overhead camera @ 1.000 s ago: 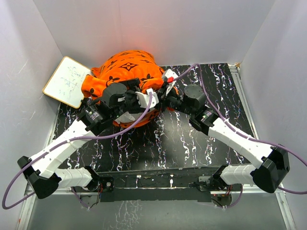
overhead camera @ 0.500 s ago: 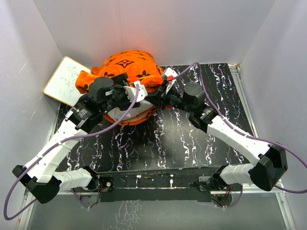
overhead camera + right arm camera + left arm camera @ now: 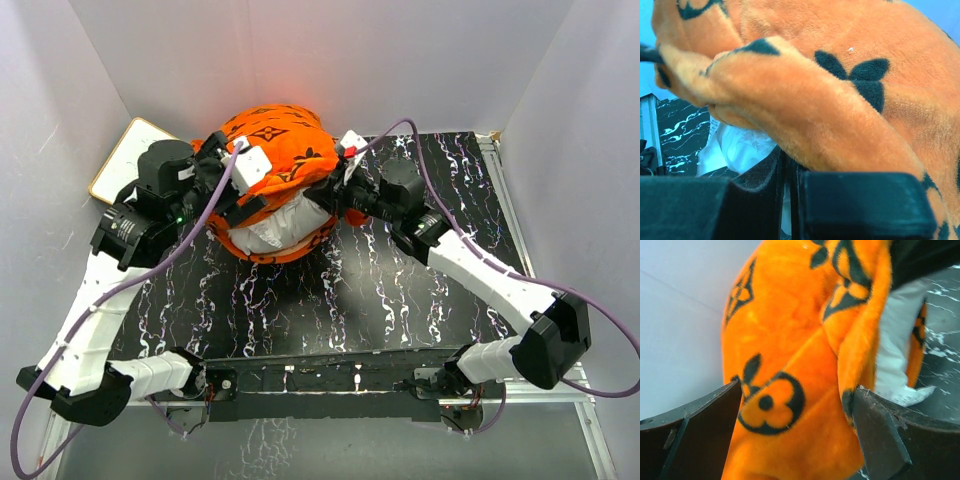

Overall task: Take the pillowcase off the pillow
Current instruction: Remove the pillow from the pillowcase.

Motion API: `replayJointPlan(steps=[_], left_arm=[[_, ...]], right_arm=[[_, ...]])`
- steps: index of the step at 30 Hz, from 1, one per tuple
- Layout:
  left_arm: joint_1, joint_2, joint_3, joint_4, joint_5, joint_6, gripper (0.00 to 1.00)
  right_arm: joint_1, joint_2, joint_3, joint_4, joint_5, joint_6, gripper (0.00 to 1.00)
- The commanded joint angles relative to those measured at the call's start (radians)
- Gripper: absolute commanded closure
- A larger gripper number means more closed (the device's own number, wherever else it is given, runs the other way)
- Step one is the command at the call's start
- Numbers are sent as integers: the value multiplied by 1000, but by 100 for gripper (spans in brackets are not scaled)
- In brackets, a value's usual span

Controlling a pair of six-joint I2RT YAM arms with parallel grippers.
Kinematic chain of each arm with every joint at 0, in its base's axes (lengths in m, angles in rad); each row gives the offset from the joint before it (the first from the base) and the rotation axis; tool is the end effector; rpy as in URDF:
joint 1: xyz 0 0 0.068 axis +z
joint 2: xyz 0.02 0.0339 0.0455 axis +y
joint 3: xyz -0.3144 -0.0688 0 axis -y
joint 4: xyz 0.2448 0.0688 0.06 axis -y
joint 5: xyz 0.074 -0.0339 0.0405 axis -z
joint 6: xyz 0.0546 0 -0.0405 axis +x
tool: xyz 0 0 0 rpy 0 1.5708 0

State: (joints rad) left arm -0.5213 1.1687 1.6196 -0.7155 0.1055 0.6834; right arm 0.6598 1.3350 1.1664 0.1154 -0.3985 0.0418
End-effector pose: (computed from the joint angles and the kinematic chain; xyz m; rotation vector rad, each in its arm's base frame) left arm 0.1836 -0.1120 0.5300 1.0992 1.4680 0.0171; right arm 0.2415 0.2142 0.4307 -0.8075 1.4846 0.8556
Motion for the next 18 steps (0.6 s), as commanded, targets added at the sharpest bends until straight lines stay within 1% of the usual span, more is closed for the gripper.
replayJointPlan(steps=[1,2,4,7,9,13,16,18], left_arm=[[9,-16,-42,-139,74,-62,14],[9,-39,-87,-89,38,-38,14],[9,-94,-156,-25,24,19,14],[9,-165,-212,23,84,75,14],[9,-234,-272,125,110,91,15],[9,-370,-441,283,178,222,17],[9,-426,-523,286,215,361,17],[9,-447,-581,308,202,432,17]], right_arm=[[-25,32,127,73,102,-36,92],[-25,38,146,67,110,-40,92],[-26,53,184,53,119,-47,92],[-25,87,248,28,120,-46,92],[-26,111,288,16,120,-35,92],[-23,150,347,5,119,-10,92],[-22,176,390,-9,144,1,92],[-21,197,420,-24,156,9,92]])
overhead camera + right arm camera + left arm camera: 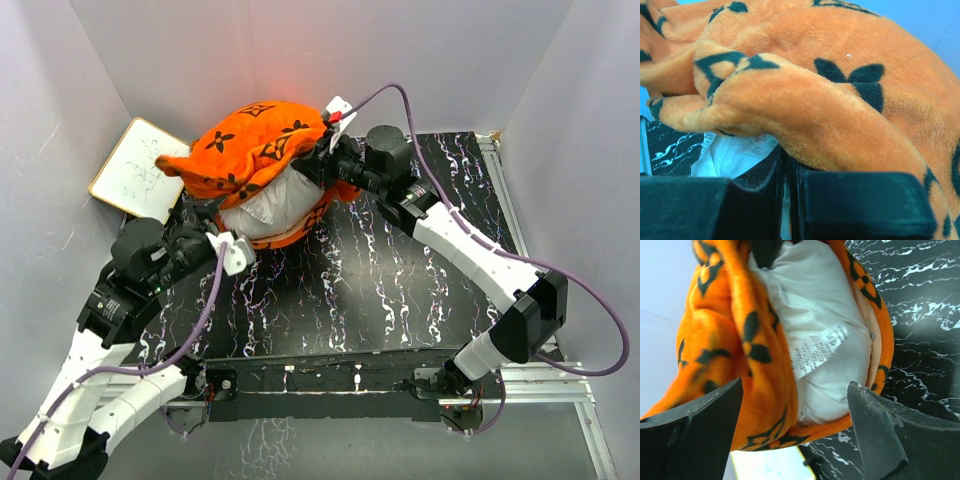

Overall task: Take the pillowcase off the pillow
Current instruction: Remove the pillow from the pillowcase.

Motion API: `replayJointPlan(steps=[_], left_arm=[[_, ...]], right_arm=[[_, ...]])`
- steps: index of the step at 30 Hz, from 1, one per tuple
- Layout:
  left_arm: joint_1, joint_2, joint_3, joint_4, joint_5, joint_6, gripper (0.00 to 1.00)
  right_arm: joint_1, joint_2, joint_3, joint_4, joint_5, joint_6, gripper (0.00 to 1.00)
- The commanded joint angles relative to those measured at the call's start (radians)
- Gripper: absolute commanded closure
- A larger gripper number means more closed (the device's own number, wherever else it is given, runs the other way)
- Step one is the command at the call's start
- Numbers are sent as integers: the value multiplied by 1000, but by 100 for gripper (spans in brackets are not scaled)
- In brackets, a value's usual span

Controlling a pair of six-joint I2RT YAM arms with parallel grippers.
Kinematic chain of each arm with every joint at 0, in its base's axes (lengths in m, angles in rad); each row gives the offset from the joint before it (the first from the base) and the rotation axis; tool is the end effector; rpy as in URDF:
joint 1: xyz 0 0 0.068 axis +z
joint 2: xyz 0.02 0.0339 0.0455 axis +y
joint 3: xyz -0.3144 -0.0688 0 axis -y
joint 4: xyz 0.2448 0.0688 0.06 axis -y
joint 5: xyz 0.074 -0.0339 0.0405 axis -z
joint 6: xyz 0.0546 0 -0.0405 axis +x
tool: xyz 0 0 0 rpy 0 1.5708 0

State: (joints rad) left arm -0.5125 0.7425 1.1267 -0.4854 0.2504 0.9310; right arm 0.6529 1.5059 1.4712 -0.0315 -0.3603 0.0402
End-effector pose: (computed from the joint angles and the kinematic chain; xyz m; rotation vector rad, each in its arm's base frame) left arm 0.0971 -0.0702 0.4606 1.2379 1.1208 0.1072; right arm 0.2831 0.2408 0.4704 -0.7767 1.5096 0.8187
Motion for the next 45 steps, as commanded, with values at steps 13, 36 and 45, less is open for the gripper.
replayJointPlan(steps=[13,36,45], left_arm=[[0,138,-184,586,-201,367,20],[29,484,515,119,-205,-282,15],[29,554,603,42,-148,-374,16]], right_arm=[[-6,5,101,81,127,-4,92],[0,-141,72,37,83,-105,92],[16,-179,219,-8,67,-110,92]])
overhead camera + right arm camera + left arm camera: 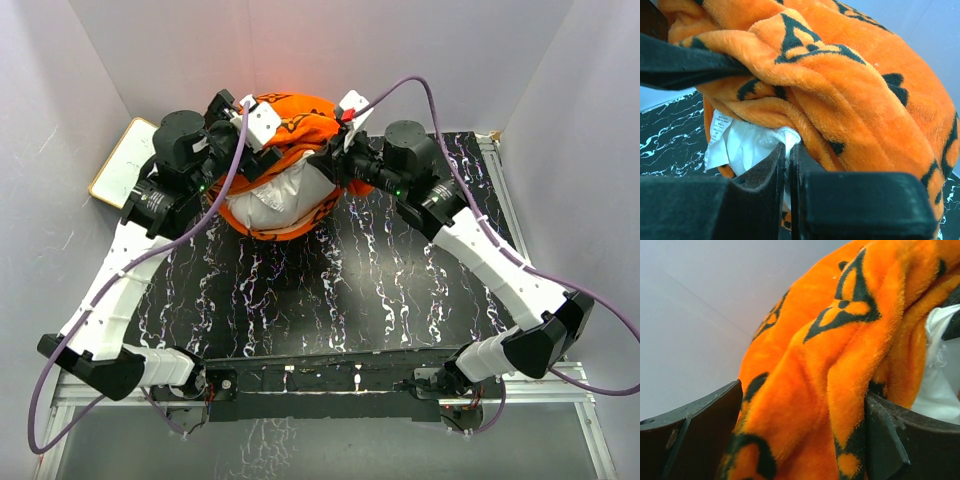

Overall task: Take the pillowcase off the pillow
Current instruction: Remove the pillow from the pillowcase.

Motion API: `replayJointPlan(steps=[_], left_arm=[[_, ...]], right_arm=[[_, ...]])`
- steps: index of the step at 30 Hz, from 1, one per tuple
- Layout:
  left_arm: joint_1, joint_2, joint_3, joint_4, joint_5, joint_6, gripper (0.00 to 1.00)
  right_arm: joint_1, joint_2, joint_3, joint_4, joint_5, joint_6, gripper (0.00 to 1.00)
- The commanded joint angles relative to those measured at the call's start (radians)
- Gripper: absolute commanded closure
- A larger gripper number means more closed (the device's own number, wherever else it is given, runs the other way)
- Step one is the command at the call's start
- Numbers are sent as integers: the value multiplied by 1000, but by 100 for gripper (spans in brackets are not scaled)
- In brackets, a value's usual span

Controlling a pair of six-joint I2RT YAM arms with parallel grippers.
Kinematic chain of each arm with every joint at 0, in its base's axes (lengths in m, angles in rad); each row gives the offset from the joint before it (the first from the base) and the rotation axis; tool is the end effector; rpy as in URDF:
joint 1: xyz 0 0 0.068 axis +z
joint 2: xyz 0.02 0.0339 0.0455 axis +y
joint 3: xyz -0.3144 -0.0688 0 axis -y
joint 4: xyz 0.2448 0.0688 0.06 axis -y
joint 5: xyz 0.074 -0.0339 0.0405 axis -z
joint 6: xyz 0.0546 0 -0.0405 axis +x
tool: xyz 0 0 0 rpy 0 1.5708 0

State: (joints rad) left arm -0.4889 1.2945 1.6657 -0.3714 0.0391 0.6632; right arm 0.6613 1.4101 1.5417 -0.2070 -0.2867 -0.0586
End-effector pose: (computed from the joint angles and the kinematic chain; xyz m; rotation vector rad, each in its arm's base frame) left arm 0.2366 -0.1283 0.5607 0.8819 1.3013 0.1062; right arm 0.2514 0.2152 0.5059 -0.7996 1.4882 0.6917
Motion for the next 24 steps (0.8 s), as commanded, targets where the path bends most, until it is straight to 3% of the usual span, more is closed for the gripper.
replayJointPlan(steps=[1,7,13,18,24], left_arm=[[6,1,94,-86,100,-143,16],[4,-30,245,-32,281,-307,18],[4,-32,303,-226,408,-237,23],[4,-59,202,-329,268,-61,22],[5,-90,31,-128,-97,66,23]], right_arm=[[12,-68,164,156,-5,-15,92],[65,46,338,132,4,-63,92],[67,179,605,140,-20,-37,92],[68,211,663,140,-2,-29,92],[68,145,485,187,27,-30,92]])
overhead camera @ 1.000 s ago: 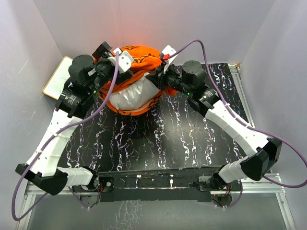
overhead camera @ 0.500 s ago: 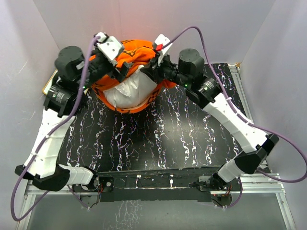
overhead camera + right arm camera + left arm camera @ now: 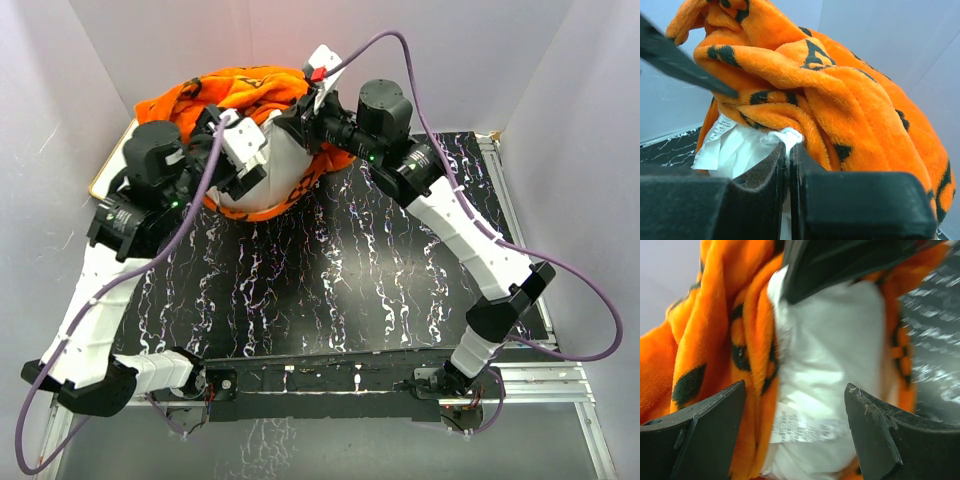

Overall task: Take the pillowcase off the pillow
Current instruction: Remove the pillow from the pillowcase.

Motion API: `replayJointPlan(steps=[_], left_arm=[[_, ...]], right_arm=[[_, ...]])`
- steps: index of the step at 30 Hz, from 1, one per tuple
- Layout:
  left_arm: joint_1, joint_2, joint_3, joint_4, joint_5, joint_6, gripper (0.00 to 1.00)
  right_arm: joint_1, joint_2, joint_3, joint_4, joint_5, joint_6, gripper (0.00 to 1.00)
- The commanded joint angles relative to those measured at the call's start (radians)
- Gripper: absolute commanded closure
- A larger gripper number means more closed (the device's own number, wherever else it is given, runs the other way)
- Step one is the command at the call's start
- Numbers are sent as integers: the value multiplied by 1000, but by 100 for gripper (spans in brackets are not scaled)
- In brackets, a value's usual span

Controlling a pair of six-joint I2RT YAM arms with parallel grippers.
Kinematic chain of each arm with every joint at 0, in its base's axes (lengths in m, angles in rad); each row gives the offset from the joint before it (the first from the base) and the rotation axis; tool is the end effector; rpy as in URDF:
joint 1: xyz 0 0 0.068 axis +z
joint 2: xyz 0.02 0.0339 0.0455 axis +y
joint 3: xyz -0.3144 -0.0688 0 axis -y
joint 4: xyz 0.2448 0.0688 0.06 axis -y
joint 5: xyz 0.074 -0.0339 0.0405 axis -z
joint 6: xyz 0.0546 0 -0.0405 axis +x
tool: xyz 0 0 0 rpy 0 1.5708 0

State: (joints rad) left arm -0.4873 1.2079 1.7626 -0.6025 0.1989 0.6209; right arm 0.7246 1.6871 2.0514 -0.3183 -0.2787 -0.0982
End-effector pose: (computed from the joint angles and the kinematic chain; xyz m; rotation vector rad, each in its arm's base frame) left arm 0.1825 -0.1089 0.5813 0.9778 1.2891 -0.0579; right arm 0.2822 0.2699 0.5749 -0.8299 1.3320 0.7081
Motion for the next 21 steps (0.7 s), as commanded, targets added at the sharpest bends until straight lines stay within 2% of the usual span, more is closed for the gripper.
replayJointPlan(steps=[1,5,8,14,19,21], left_arm=[[5,-2,-77,128,-279,116,23],[4,14,-85,148,-281,139,22],[6,35,-53,100,-270,148,22],[65,56,-37,128,-345,224,26],[124,109,-37,208,-384,287,28],[131,135,-58,307,-424,299,31]], right_arm=[[5,-137,-37,298,22,9,92],[5,-138,-63,294,25,16,92],[3,-147,-90,282,44,-4,92],[-25,-200,-190,283,65,-25,92],[-31,-221,-216,277,32,-21,92],[-32,-228,-224,266,20,-20,92]])
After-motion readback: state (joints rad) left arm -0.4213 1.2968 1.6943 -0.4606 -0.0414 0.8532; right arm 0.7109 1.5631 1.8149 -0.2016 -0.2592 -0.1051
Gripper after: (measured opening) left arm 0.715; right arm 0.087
